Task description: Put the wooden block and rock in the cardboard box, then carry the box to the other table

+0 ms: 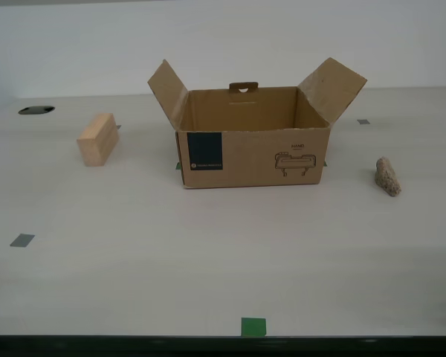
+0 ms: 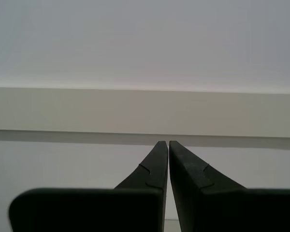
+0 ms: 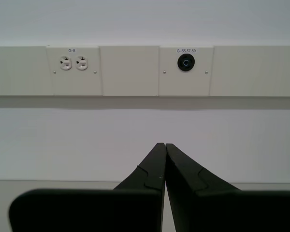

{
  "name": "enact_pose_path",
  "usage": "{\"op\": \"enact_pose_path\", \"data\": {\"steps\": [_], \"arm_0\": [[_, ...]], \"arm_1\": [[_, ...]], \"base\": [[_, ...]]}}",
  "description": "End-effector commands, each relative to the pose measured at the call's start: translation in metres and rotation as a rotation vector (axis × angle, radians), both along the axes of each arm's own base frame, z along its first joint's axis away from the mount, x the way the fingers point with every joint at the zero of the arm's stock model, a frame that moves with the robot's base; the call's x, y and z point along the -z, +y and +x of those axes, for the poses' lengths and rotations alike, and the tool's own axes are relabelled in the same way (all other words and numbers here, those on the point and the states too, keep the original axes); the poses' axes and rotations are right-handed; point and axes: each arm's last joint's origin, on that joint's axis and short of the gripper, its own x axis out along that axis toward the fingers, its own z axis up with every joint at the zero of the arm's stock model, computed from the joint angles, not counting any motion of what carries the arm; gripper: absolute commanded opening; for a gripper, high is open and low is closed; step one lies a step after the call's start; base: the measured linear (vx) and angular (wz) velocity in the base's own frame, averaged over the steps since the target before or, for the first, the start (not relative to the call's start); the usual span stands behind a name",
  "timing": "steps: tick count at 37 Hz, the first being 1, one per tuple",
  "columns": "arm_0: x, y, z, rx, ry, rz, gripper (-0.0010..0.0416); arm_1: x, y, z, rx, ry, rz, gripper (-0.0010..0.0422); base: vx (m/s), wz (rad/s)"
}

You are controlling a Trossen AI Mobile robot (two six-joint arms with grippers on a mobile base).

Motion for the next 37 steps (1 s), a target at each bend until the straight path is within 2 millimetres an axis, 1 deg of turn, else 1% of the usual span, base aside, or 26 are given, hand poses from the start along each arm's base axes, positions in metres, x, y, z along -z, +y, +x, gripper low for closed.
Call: {"op": "enact_pose_path", "data": {"steps": [1,37], "arm_0": [[-0.0006,0.0002,0.0,-0.002,-0.004,0.0,0.0001],[-0.0006,0.0002,0.0,-0.001,-0.004,-0.004,0.0001]], "arm_1": [[-0.0009,-0.0001,-0.0002,0.003,-0.007,0.002,0.0],[-0.0009,-0.0002,-0.0002,0.003,-0.007,0.001,0.0]], "base": [[0.0,0.0],[0.0,0.0]]}}
